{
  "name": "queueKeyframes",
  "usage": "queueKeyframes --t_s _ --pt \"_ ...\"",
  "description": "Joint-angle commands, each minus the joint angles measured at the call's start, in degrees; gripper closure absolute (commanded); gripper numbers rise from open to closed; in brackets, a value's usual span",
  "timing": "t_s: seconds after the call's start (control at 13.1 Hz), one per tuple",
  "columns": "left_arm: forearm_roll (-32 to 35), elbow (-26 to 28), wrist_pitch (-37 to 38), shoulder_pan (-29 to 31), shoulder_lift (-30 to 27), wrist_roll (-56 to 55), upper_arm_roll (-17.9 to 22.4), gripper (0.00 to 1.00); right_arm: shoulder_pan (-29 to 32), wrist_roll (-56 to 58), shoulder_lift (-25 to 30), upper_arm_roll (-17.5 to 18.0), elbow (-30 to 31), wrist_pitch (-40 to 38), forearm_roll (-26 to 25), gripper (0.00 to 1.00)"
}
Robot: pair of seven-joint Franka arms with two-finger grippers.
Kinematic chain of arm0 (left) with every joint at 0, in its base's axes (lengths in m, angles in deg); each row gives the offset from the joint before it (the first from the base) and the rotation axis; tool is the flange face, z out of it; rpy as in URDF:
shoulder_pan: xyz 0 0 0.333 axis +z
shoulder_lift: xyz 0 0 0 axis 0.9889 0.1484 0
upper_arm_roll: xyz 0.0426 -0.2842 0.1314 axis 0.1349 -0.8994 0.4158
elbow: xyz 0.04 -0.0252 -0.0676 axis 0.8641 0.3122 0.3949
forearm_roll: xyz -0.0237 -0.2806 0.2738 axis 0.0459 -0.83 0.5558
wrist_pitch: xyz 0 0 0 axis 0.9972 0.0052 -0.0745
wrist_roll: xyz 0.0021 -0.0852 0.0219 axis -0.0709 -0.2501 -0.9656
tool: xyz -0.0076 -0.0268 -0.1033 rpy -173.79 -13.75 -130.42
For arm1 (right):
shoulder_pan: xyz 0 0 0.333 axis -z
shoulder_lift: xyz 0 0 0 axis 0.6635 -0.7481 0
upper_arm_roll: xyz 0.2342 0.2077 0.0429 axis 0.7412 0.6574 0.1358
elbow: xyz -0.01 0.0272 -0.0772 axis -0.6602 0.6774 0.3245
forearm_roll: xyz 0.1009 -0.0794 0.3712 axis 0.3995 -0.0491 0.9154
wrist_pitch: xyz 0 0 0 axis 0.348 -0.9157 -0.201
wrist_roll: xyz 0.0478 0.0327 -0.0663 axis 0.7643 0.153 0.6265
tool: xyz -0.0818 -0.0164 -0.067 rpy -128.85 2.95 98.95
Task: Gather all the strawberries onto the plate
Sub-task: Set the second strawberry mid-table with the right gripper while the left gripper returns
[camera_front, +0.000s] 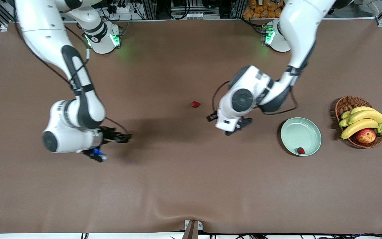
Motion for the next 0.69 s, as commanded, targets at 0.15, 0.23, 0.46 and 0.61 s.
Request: queueKeyframes --t_s 0.15,0.23,0.46,0.61 --pt "0.9 -1.5 -8.4 -6.5 4.6 -12.3 1.0 0.00 8.8 17.6 0.8 1.1 1.0 0.6 -11.2 0.00" --pt "1.0 -1.1 -8.5 -7.3 4.8 -14.3 1.3 0.00 10.6 19.2 0.6 1.1 1.0 0.5 -13.0 0.00" --pt "2.4 0.0 -8.4 -8.9 5.0 -24.8 1.3 0.00 13.3 20.3 0.0 1.2 1.1 0.5 -24.6 0.00" --pt "3.0 1.7 -8.2 -10.5 5.0 -31.8 1.3 0.00 15.6 20.9 -0.4 1.2 1.7 0.2 -25.8 0.00"
